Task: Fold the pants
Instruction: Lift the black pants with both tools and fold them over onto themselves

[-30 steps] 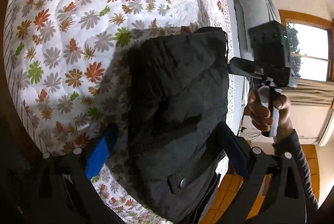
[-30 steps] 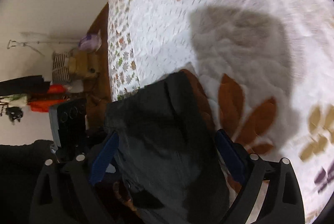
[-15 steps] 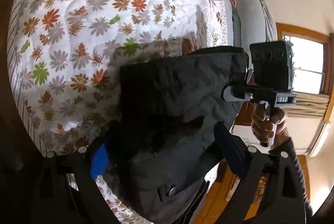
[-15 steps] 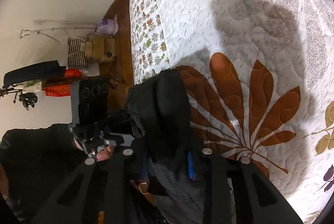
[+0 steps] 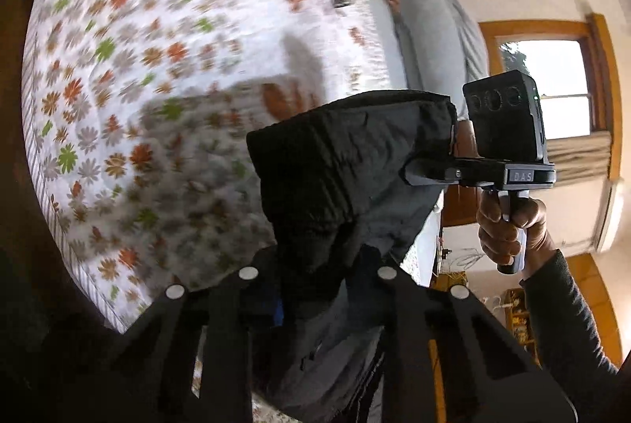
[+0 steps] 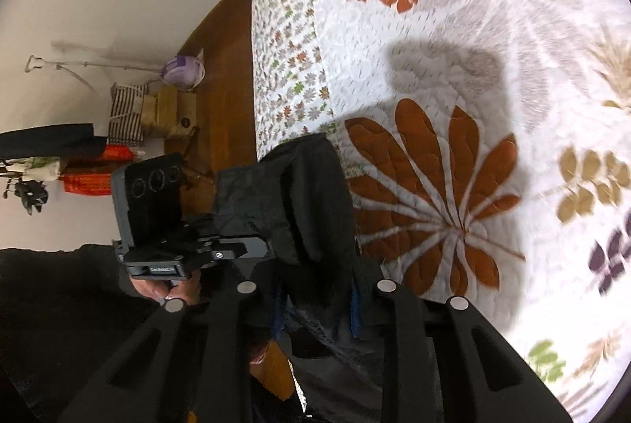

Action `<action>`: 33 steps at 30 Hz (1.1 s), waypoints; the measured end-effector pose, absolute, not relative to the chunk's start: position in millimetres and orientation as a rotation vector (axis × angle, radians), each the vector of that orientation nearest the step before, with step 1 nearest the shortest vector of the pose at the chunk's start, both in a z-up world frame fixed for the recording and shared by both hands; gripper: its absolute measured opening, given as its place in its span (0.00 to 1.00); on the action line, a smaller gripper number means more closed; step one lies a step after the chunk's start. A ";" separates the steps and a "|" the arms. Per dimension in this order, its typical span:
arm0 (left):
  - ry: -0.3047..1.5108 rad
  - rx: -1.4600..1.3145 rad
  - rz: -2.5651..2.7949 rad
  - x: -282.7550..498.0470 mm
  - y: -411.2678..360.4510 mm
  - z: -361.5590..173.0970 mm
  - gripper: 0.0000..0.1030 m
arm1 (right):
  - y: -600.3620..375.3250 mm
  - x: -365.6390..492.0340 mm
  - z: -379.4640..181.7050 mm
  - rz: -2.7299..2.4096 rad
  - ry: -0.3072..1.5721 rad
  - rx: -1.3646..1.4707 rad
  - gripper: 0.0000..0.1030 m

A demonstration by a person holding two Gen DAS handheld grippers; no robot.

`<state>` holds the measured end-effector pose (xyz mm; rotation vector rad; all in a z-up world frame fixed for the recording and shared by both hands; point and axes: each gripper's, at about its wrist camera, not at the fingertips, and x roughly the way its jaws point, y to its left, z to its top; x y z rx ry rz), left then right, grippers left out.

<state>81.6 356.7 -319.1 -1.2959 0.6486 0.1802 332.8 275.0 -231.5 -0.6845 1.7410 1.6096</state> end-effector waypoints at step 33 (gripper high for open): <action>0.693 -0.688 -0.211 124.5 115.3 -107.9 0.13 | -46.1 329.4 -32.6 1.222 1.322 -0.417 0.27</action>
